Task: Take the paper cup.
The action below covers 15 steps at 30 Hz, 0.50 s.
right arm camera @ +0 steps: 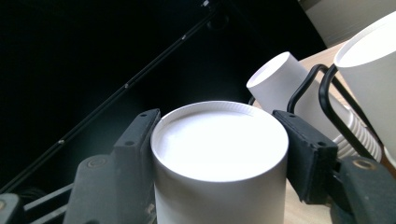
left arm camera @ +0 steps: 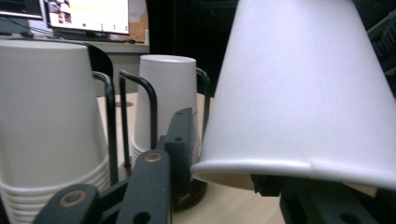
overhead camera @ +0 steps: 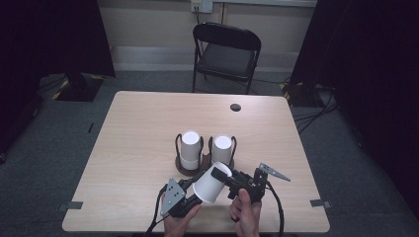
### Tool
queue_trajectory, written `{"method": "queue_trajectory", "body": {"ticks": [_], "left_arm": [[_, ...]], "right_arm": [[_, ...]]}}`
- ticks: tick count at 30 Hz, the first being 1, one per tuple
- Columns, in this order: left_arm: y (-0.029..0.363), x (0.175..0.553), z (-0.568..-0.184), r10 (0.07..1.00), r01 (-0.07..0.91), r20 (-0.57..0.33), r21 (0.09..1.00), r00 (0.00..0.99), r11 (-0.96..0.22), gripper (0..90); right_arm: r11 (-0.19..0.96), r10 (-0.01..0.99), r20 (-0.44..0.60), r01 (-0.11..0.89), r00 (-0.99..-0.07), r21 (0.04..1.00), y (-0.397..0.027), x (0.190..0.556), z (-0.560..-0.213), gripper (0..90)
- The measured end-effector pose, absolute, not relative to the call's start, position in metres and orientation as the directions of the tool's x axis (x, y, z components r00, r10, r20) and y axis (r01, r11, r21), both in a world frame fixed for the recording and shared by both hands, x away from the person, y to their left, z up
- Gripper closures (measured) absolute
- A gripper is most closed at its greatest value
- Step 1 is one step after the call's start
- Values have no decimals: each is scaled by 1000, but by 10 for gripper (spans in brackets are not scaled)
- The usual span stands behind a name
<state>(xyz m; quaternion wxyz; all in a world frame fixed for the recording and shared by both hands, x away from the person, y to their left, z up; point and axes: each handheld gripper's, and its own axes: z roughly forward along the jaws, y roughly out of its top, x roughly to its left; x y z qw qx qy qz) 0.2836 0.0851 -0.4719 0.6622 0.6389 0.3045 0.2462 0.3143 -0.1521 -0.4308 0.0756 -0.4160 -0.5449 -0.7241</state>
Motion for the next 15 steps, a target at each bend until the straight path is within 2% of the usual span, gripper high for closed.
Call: {"method": "queue_trajectory", "body": {"ticks": [7, 15], "left_arm": [[91, 284, -472, 705, 70, -105, 994, 702, 79, 771], [90, 282, -471, 661, 80, -85, 996, 745, 37, 838]], "right_arm": [[-401, 301, 721, 603, -625, 690, -153, 322, -438, 343], [-385, 401, 675, 554, -620, 738, -155, 323, -438, 291]]}}
